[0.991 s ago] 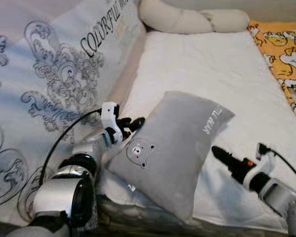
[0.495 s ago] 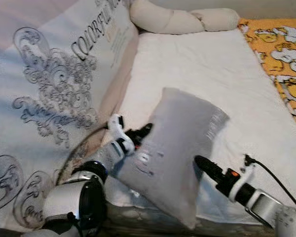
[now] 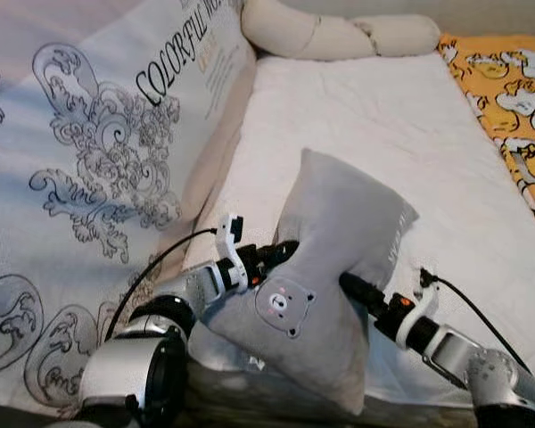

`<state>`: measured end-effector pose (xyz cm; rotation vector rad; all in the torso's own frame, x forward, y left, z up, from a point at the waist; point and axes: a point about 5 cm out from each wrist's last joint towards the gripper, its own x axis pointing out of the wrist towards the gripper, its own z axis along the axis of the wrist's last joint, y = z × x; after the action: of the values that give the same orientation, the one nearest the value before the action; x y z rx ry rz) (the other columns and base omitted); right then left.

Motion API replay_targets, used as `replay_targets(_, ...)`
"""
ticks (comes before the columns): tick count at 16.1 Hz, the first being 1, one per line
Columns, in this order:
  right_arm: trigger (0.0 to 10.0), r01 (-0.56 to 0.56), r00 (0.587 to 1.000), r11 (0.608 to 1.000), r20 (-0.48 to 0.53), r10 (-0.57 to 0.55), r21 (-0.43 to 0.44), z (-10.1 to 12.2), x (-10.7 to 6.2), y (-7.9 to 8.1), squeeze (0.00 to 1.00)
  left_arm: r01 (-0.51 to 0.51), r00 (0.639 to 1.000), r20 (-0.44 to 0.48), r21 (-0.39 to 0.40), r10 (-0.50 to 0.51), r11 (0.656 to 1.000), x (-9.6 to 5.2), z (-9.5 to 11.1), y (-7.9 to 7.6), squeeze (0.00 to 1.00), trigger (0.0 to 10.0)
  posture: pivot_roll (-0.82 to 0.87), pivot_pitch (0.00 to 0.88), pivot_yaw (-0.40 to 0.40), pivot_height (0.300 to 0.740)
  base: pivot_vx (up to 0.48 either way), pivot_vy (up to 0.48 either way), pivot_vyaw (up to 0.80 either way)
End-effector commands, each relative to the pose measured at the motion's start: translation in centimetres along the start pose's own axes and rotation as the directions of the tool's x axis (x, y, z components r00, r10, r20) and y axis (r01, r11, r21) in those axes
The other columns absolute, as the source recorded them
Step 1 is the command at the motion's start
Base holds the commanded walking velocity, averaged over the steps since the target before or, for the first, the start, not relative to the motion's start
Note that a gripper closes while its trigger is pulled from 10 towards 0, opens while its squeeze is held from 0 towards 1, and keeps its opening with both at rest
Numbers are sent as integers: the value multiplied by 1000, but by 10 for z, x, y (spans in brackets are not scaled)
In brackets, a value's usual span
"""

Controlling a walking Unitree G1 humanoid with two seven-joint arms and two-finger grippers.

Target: Clean up the room

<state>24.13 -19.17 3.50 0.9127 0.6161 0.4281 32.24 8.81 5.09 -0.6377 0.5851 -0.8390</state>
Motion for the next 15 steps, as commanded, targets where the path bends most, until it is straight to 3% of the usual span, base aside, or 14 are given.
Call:
replay_targets(1, 10000, -38, 999, 999, 4, 38, -25, 3, 7, 5, 0, 14, 994, -110, 43, -9, 999, 0, -15, 1, 0, 0, -114, 0, 65, 740, 0, 0, 0)
replay_targets(4, 10000, -46, 999, 998, 25, 47, -33, 5, 3, 2, 0, -5, 987, -161, 124, 25, 992, -5, -17, 5, 0, 0, -114, 0, 80, 740, 0, 0, 0)
replay_targets(11, 10000, -96, 995, 992, 24, 99, -87, 4, -2, 7, 0, -29, 994, -98, 184, 47, 982, 2, 2, 0, 0, 0, -122, 0, 100, 740, 0, 0, 0)
replay_targets(15, 10000, -113, 994, 965, -21, 112, -238, 10, -32, 11, 0, -10, 994, -101, 246, 36, 969, 7, 9, -6, 0, 0, -102, 0, 102, 740, 0, 0, 0)
